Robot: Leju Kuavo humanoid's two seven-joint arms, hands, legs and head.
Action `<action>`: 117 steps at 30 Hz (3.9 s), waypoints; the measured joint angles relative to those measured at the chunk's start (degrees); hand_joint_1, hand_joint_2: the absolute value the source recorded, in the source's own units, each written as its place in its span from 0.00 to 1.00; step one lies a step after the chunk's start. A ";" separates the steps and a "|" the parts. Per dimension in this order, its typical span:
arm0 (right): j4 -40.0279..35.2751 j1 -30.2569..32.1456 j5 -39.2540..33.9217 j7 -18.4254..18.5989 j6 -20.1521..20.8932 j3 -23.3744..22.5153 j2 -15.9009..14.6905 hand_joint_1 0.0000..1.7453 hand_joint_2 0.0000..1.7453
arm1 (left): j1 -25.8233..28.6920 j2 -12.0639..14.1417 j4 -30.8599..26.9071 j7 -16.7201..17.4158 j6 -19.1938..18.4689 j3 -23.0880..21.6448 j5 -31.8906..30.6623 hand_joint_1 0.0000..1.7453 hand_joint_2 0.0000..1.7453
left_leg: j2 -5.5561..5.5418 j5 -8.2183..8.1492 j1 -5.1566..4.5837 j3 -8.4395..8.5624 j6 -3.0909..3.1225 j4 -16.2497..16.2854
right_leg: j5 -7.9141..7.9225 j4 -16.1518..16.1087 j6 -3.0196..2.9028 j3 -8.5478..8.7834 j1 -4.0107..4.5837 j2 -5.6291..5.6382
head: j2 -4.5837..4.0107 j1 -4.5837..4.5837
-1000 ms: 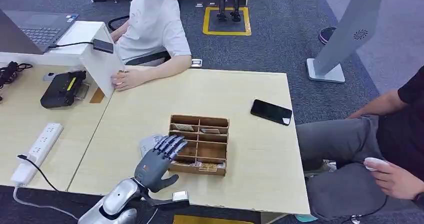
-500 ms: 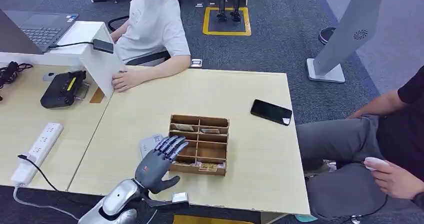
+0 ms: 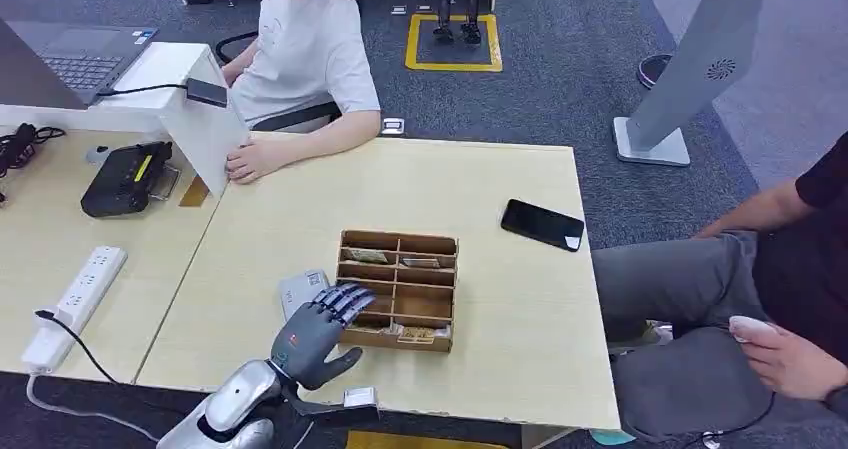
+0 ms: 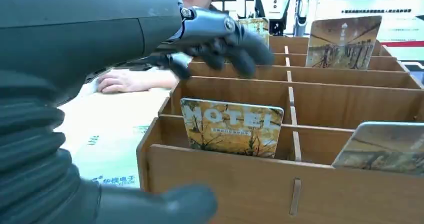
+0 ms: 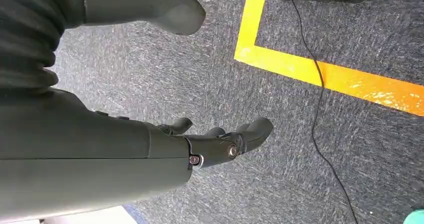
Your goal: Pass the card to the sensor for recognition and then transmit it.
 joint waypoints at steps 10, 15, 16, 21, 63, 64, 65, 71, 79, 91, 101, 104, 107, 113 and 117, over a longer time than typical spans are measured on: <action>0.00 0.00 -0.39 0.00 -0.02 0.42 0.00 0.00 1.00 | -0.29 0.07 0.00 -0.39 -0.72 0.00 1.79 1.00 1.00 | 0.01 0.00 0.00 0.01 0.00 0.00 | 0.00 0.00 0.00 0.01 0.00 0.00 | 0.00 0.00; 0.00 -0.02 -0.61 0.00 -0.02 0.63 0.00 0.00 1.00 | -0.30 0.07 0.00 -1.64 -0.79 0.00 3.85 1.00 1.00 | 0.01 0.00 0.00 0.01 0.00 0.00 | 0.00 0.00 0.00 0.01 0.00 0.00 | -0.02 0.00; 0.00 -0.02 -0.63 0.00 -0.02 0.74 0.00 0.00 1.00 | -0.30 0.07 0.00 -1.75 -0.94 0.00 4.13 1.00 1.00 | 0.01 0.00 0.00 0.01 0.00 0.00 | 0.00 0.00 0.00 0.00 0.00 0.00 | 0.00 0.00; 0.00 -0.03 -0.79 -0.02 -0.02 1.03 0.00 0.00 1.00 | -0.38 0.31 -0.35 -4.79 -1.93 0.07 9.08 1.00 1.00 | 0.00 0.00 0.01 0.01 0.00 0.00 | 0.00 0.00 0.00 0.00 0.00 0.00 | -0.02 0.00; 0.00 -0.16 -1.79 0.85 -0.28 4.46 -0.07 0.00 1.00 | -13.84 10.53 -6.60 11.82 4.11 15.85 -10.56 1.00 1.00 | 0.02 0.08 0.02 -0.04 -0.04 0.00 | 0.05 0.07 -0.03 -0.09 0.01 0.02 | 0.00 0.00; -0.02 -0.16 -1.79 0.85 -0.28 4.63 -0.07 0.00 1.00 | -13.81 10.47 -6.25 11.98 4.09 15.91 -10.80 1.00 1.00 | 0.03 0.08 0.02 -0.04 -0.04 0.00 | 0.05 0.07 -0.03 -0.10 0.01 0.02 | 0.00 0.00; -0.07 -0.15 -1.79 0.85 -0.28 4.81 -0.07 0.00 1.00 | -13.81 10.40 -6.01 12.09 4.04 16.00 -10.91 1.00 1.00 | 0.03 0.08 0.02 -0.04 -0.04 0.00 | 0.05 0.07 -0.03 -0.10 0.01 0.02 | 0.00 0.00; -0.22 -0.09 -1.92 0.24 -0.85 5.64 -0.07 0.00 1.00 | -13.37 10.14 -5.14 12.63 3.93 16.68 -12.22 1.00 1.00 | 0.03 0.08 0.02 -0.04 -0.04 0.00 | 0.05 0.07 -0.02 -0.09 0.01 0.02 | 0.00 0.00; -0.24 0.34 -1.99 -0.04 -1.05 6.01 -0.07 0.00 1.00 | -12.55 10.08 -5.14 12.83 3.93 16.70 -12.44 1.00 1.00 | 0.03 0.08 0.02 -0.06 -0.04 0.00 | 0.05 0.07 -0.03 -0.10 0.01 0.02 | 0.00 0.00; -0.24 0.57 -2.49 0.13 -1.05 6.16 -0.07 0.00 1.00 | -11.72 9.94 -5.16 12.81 4.02 16.76 -12.81 0.00 1.00 | 0.02 0.08 0.02 -0.07 -0.04 0.00 | 0.05 0.07 -0.03 -0.11 0.01 0.02 | 0.00 0.00; -0.31 0.53 -3.50 0.33 -0.83 6.32 -0.07 0.00 1.00 | -11.19 9.66 -5.29 9.91 4.24 17.95 -8.47 0.00 1.00 | 0.02 0.08 0.02 -0.07 -0.04 0.00 | 0.05 0.08 -0.02 -0.08 0.01 0.01 | 0.00 0.00; -0.31 0.58 -4.02 0.31 -0.81 6.32 -0.07 0.00 1.00 | -9.27 9.77 -6.78 6.88 4.04 18.86 -2.94 0.00 1.00 | 0.04 0.08 0.02 -0.07 -0.04 0.00 | 0.05 0.08 -0.03 -0.10 0.01 0.02 | 0.00 0.00; -0.31 0.60 -4.68 0.13 -0.81 6.32 -0.09 0.00 1.00 | -6.50 10.12 -9.57 2.34 3.02 19.82 5.02 0.00 1.00 | 0.04 0.06 0.02 -0.09 -0.04 0.00 | 0.04 0.07 -0.03 -0.11 0.01 0.03 | 0.00 0.00; -0.31 1.07 -5.64 -0.22 -0.87 6.32 -0.13 0.00 1.00 | 0.62 11.28 -14.29 1.05 4.94 22.73 5.60 0.00 1.00 | 0.05 0.05 0.02 -0.11 -0.04 -0.02 | 0.00 0.07 -0.05 -0.13 0.01 0.03 | 0.00 0.00; -0.31 1.59 -6.38 -0.55 -1.07 6.25 -0.13 0.00 1.00 | 5.87 11.52 -14.58 2.52 6.98 26.93 5.84 0.00 1.00 | 0.05 0.03 0.03 -0.11 -0.06 -0.03 | -0.01 0.07 -0.05 -0.13 0.02 0.03 | 0.00 0.00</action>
